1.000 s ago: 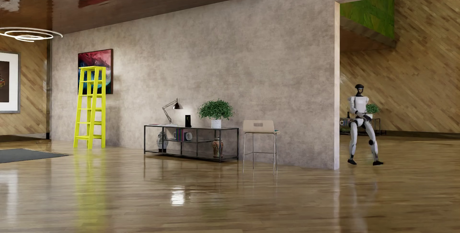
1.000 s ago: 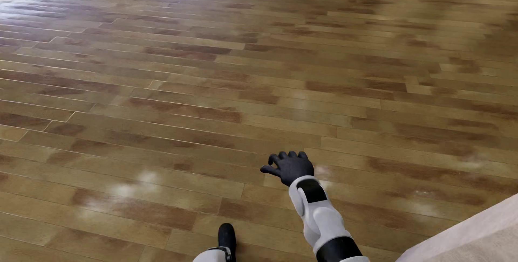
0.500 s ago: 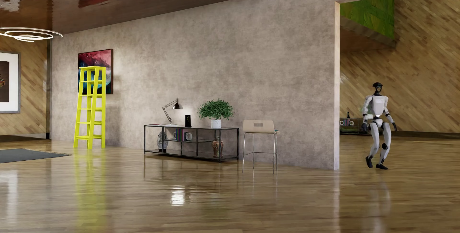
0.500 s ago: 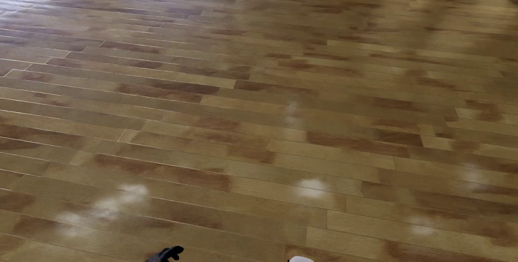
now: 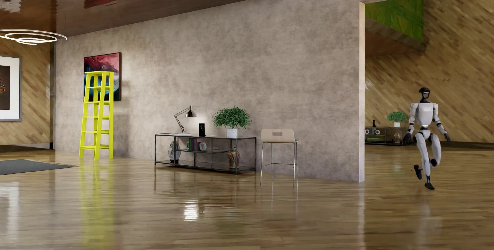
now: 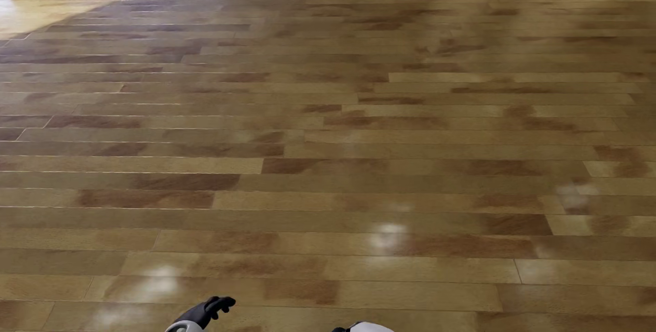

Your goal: Walk towards the yellow shelves

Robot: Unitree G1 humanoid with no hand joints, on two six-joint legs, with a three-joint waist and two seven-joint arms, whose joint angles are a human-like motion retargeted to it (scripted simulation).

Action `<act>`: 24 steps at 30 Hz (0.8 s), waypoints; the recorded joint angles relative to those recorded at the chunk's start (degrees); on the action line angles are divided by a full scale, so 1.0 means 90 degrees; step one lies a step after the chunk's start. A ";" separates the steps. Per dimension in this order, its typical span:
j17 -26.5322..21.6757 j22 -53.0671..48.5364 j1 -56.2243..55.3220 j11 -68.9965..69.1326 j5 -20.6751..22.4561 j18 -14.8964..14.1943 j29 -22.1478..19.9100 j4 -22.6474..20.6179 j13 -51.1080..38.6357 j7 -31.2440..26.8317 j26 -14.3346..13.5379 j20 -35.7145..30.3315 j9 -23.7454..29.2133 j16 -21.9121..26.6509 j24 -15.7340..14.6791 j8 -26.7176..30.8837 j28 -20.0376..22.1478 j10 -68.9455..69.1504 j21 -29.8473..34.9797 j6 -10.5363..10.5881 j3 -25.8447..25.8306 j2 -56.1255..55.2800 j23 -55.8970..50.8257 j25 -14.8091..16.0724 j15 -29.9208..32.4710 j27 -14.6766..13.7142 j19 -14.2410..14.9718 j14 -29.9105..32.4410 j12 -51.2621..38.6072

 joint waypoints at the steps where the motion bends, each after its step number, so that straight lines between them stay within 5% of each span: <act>1: -0.0087 0.0303 -0.0635 -0.0179 0.0219 0.0053 0.0098 0.0151 -0.0506 -0.0184 0.0252 0.0094 0.0005 -0.0039 0.0058 0.0134 -0.0163 0.0644 0.0558 0.0085 0.0108 0.0417 0.0302 -0.0386 -0.0172 -0.0156 0.0044 -0.0268 0.0353; 4: -0.0215 0.0696 -0.2304 -0.0935 0.0758 0.0238 0.0171 0.0414 -0.1716 -0.0571 0.0614 0.0633 -0.0036 -0.0090 0.0110 0.0761 -0.0386 0.0753 0.2236 0.0214 0.0512 0.1726 0.0267 -0.1397 -0.0533 -0.1339 0.0172 -0.0276 0.1436; 6: -0.0042 0.0467 -0.3019 -0.1350 0.0948 0.0320 0.0031 0.0467 -0.2256 -0.0503 0.0479 0.1041 -0.0093 -0.0201 -0.0117 0.1214 -0.0373 -0.0640 0.2669 0.0259 0.0733 0.2491 -0.0399 -0.1162 -0.0817 -0.1791 0.0257 -0.0300 0.2281; 7: 0.0097 0.0361 -0.3213 -0.1527 0.1019 0.0218 -0.0005 0.0457 -0.2402 -0.0416 0.0440 0.1215 -0.0125 -0.0246 -0.0209 0.1377 -0.0295 -0.1777 0.2724 0.0283 0.0807 0.2840 -0.0855 -0.0798 -0.0969 -0.1837 0.0314 -0.0189 0.2672; 10: 0.0548 0.0156 -0.3053 -0.1882 0.1117 -0.0321 0.0000 -0.0257 -0.2533 -0.0941 0.0518 0.1603 -0.0192 -0.0464 -0.0299 0.1694 -0.0309 -0.6543 0.2630 0.0325 0.0917 0.3659 -0.2395 0.1105 -0.1449 -0.1811 0.0431 -0.0032 0.3387; 12: 0.0688 0.0219 -0.3190 -0.1694 0.1070 -0.0851 0.0023 -0.0604 -0.2471 -0.0584 0.0596 0.1684 -0.0143 -0.0494 -0.0135 0.1553 -0.0527 -0.6991 0.2450 0.0329 0.0892 0.4115 -0.3232 0.2615 -0.1631 -0.1498 0.0414 -0.0201 0.3447; 14: 0.0445 0.0141 -0.3362 -0.1279 0.0926 -0.0411 0.0002 -0.0907 -0.2381 -0.0503 0.0596 0.1802 -0.0134 -0.0453 0.0071 0.1321 -0.0480 -0.5603 0.2428 0.0264 0.0964 0.4567 -0.3609 0.3178 -0.1407 -0.1269 0.0530 -0.0143 0.3282; 15: 0.0225 -0.0034 -0.3280 -0.0900 0.0782 -0.0088 -0.0022 -0.1000 -0.2368 -0.0548 0.0562 0.2019 -0.0156 -0.0582 -0.0018 0.1286 -0.0326 -0.5202 0.2559 0.0208 0.1026 0.4679 -0.3588 0.2807 -0.1057 -0.1146 0.0691 0.0295 0.3245; 16: -0.0203 -0.0283 -0.3209 -0.0243 0.0568 0.0387 0.0079 -0.0964 -0.2379 -0.0346 0.0532 0.2279 -0.0162 -0.0804 -0.0213 0.1246 -0.0084 -0.4752 0.2933 0.0120 0.1075 0.4603 -0.3381 0.1486 -0.0435 -0.1004 0.0743 0.0405 0.3228; 17: -0.0523 -0.0451 -0.3212 0.0840 0.0334 0.0502 0.0177 -0.0926 -0.2344 -0.0172 0.0469 0.2490 -0.0143 -0.0993 -0.0501 0.1166 0.0178 -0.4167 0.3267 0.0007 0.1113 0.4290 -0.3139 -0.0130 0.0150 -0.0948 0.0938 -0.0046 0.3143; 18: -0.0825 -0.0449 -0.3108 0.2205 -0.0087 0.0478 0.0492 -0.0918 -0.2234 -0.0016 0.0501 0.2580 -0.0119 -0.1122 -0.0713 0.0998 0.0338 -0.3801 0.3611 -0.0113 0.1128 0.3762 -0.2776 -0.1982 0.0721 -0.0902 0.1674 -0.0492 0.2938; 19: -0.0908 -0.0299 -0.2897 0.3468 -0.0464 0.0449 0.0819 -0.0934 -0.2067 0.0122 0.0640 0.2475 -0.0094 -0.1118 -0.0664 0.1023 0.0386 -0.3628 0.3842 -0.0251 0.1098 0.3112 -0.2411 -0.3453 0.1299 -0.1006 0.1775 -0.0867 0.2625; 20: -0.0740 -0.0053 -0.2608 0.4418 -0.0841 0.0392 0.0982 -0.0982 -0.1760 0.0206 0.0831 0.2265 -0.0075 -0.1011 -0.0478 0.1031 0.0311 -0.3614 0.3745 -0.0392 0.1037 0.2431 -0.2085 -0.4079 0.1117 -0.1143 0.1464 -0.1139 0.2217; 21: -0.0409 0.0196 -0.2295 0.5048 -0.1075 0.0324 0.1097 -0.1032 -0.1356 0.0215 0.1003 0.2011 -0.0063 -0.0871 -0.0238 0.1069 0.0126 -0.3708 0.3316 -0.0513 0.0942 0.1746 -0.1757 -0.3923 0.0682 -0.1100 0.1406 -0.1335 0.1754; 24: 0.0451 0.0342 -0.1288 0.5025 -0.1551 0.0136 0.1073 -0.1240 -0.0189 0.0020 0.0728 0.1128 -0.0050 -0.0623 0.0187 0.0943 -0.0269 -0.4368 0.1361 -0.0718 0.0531 -0.0027 -0.0419 -0.1398 0.0460 -0.0278 0.1105 -0.1688 0.0363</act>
